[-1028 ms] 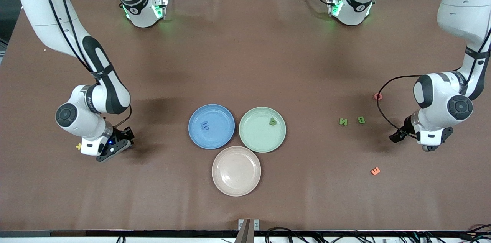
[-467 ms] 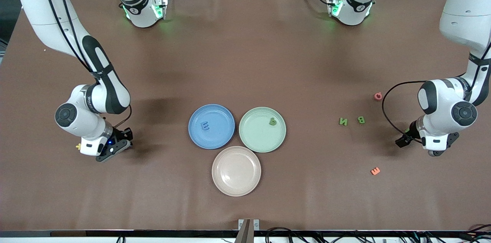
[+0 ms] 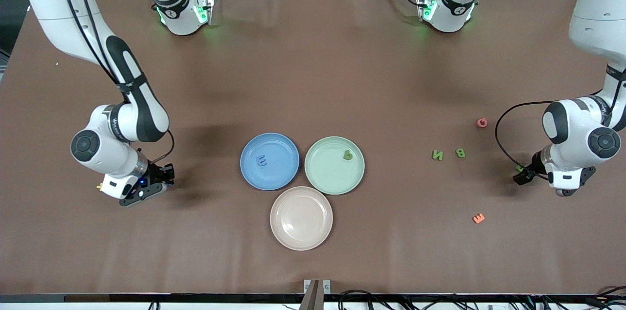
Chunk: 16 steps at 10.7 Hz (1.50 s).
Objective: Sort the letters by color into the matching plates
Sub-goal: 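Drop the x in the blue plate while the left gripper grasps green letter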
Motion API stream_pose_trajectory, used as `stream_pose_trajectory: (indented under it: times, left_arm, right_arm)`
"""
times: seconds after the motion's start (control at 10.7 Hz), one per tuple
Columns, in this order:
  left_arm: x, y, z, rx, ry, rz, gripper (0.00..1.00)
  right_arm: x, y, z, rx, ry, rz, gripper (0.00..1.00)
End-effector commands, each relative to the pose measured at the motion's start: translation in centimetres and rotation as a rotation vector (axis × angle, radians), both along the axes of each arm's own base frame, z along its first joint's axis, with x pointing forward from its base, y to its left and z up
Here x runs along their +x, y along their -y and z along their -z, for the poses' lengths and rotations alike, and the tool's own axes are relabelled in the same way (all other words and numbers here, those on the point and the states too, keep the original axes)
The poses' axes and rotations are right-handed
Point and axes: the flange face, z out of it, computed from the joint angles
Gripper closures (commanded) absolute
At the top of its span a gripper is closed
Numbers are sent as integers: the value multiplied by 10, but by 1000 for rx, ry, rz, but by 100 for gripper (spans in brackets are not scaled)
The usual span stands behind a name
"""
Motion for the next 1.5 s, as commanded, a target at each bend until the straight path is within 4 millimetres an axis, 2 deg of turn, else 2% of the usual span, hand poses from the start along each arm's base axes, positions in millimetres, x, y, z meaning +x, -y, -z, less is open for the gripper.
stream_pose_trajectory:
  times: [0.0, 0.37, 0.56, 0.75, 0.84, 0.93, 1.03, 1.12, 1.22, 1.4]
  left_arm:
    - [-9, 0, 2, -1, -14, 24, 0]
    - [-9, 11, -1, -34, -7, 29, 0]
    - [-11, 5, -2, -40, -7, 20, 0]
    - [-12, 2, -2, -41, -7, 24, 0]
    - [-12, 1, -3, -44, -4, 24, 64]
    - [-12, 1, -2, -57, -1, -2, 94]
    - [-12, 0, -2, -64, 0, -6, 100]
    - [-13, -1, -1, -64, -2, -7, 100]
    - [-13, 0, -1, -64, -2, -6, 100]
    - [-12, 2, -2, -64, 0, -3, 100]
  right_arm:
    - [-5, -58, -19, 26, -5, 199, 81]
    - [-13, -164, -33, 76, -7, 512, 82]
    - [-27, -213, -35, 81, -36, 598, 82]
    - [-44, -254, -30, 73, -67, 651, 82]
    - [-51, -277, -22, 76, -78, 708, 79]
    - [-57, -301, -17, 84, -87, 754, 73]
    - [-60, -307, -19, 89, -90, 757, 67]
    - [-64, -316, -19, 103, -108, 764, 44]
    - [-64, -316, -21, 111, -112, 764, 0]
    - [-60, -305, -27, 93, -117, 683, 0]
